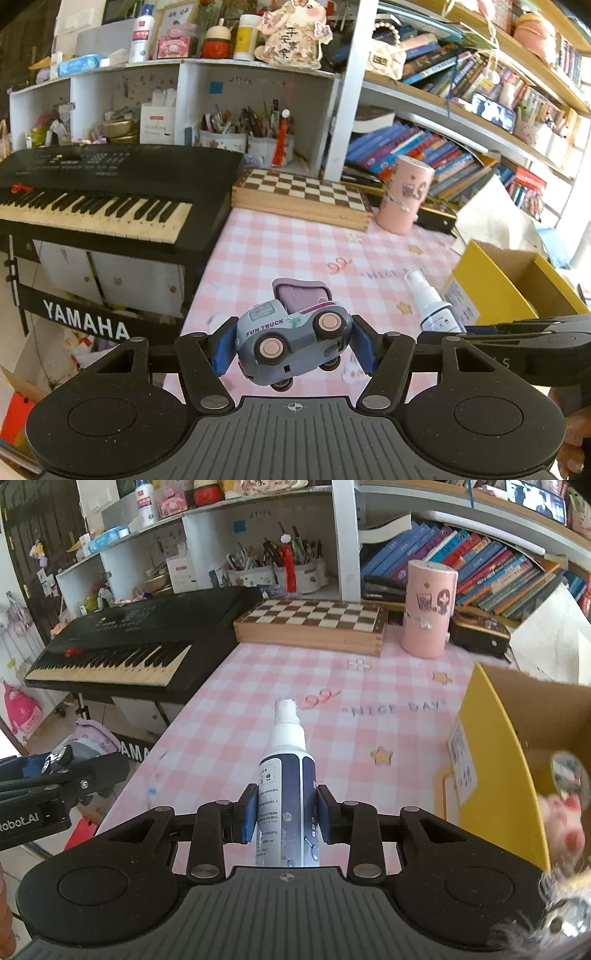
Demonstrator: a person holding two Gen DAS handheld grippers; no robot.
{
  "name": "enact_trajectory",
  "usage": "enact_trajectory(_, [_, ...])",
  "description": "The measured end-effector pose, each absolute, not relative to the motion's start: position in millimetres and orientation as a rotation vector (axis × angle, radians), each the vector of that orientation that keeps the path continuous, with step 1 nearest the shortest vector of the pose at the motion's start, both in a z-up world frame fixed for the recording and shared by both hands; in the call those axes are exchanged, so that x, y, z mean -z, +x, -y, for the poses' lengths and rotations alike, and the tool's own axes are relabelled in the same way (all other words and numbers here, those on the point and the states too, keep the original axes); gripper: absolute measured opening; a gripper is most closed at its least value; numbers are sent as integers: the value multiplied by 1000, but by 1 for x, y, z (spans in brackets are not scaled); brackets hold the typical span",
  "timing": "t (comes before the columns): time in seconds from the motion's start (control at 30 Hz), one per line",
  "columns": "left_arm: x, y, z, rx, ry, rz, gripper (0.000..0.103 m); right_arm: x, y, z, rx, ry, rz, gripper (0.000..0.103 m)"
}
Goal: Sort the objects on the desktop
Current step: 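Lift and carry the toy truck and spray bottle toward the yellow box with both tools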
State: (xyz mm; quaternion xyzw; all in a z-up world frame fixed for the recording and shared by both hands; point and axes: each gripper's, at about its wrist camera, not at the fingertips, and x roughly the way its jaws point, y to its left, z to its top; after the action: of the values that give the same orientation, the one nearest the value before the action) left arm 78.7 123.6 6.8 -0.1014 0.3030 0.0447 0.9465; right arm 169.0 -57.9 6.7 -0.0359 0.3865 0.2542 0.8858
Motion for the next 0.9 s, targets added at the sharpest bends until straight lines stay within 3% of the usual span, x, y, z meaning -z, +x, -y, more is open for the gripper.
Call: enact_trajectory(0.9, [0, 4, -83, 129, -116, -675, 63, 12, 33, 104, -386, 43, -864, 30])
